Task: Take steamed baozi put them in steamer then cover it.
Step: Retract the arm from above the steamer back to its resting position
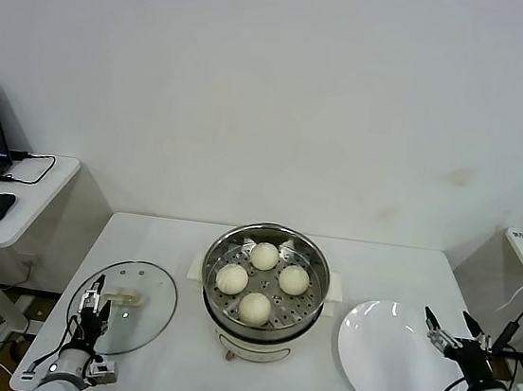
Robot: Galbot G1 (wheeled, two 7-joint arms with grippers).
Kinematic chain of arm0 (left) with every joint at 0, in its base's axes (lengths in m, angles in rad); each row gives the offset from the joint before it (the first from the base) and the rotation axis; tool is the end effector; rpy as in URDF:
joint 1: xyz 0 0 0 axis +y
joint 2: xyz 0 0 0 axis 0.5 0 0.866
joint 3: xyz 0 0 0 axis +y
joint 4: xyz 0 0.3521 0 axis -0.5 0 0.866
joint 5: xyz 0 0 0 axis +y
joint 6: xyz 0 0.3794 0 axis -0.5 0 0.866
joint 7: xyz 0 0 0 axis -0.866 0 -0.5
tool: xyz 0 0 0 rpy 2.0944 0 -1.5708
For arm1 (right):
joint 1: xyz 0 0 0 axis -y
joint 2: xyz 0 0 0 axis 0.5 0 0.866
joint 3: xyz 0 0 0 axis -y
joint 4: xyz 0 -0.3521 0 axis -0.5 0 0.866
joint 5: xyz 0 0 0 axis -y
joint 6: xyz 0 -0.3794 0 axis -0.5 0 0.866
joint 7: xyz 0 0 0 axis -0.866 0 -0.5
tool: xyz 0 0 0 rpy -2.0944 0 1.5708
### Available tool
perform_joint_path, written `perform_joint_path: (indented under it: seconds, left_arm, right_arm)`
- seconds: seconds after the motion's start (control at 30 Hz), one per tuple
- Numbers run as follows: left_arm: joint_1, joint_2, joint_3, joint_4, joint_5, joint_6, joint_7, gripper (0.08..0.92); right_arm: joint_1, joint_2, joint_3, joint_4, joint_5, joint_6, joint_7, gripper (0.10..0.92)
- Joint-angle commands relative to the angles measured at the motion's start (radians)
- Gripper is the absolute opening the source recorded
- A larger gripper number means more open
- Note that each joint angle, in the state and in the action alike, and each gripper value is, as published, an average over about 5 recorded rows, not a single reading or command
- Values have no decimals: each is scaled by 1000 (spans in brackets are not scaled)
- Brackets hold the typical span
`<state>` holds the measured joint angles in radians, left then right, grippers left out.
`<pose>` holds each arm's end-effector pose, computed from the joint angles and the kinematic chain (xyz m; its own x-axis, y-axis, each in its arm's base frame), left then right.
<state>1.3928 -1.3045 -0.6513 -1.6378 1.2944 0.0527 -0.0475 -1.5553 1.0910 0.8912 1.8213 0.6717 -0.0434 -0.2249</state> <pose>0.2508 0.1325 -0.4118 -0.9681 -0.1571 0.1950 0.1986 -0.0069 0.9801 0.2180 -0.2363 -0.3136 -0.9913 -0.0325 0.1278 -0.0178 0.9932 0.1149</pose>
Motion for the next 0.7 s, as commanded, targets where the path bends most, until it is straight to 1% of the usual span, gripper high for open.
perform_joint_path:
  seconds: [0.03,0.37,0.57,0.7]
  left_arm:
    - [-38,6,6,26,13,6,14,823]
    - [-93,9,28,92,10,4,-23,823]
    - [-131,-7,25,121,2,11,-39,823]
    - [-148,-19,29,144,-1,12,-64,823]
  right_arm:
    - [-14,8,8,-3,-6,5,-2,823]
    - [-12,22,8,-19,-25,6,-10,823]
    - [-26,29,11,-24,-36,10,-20,823]
    - [-29,34,11,-25,-41,12,-23,823]
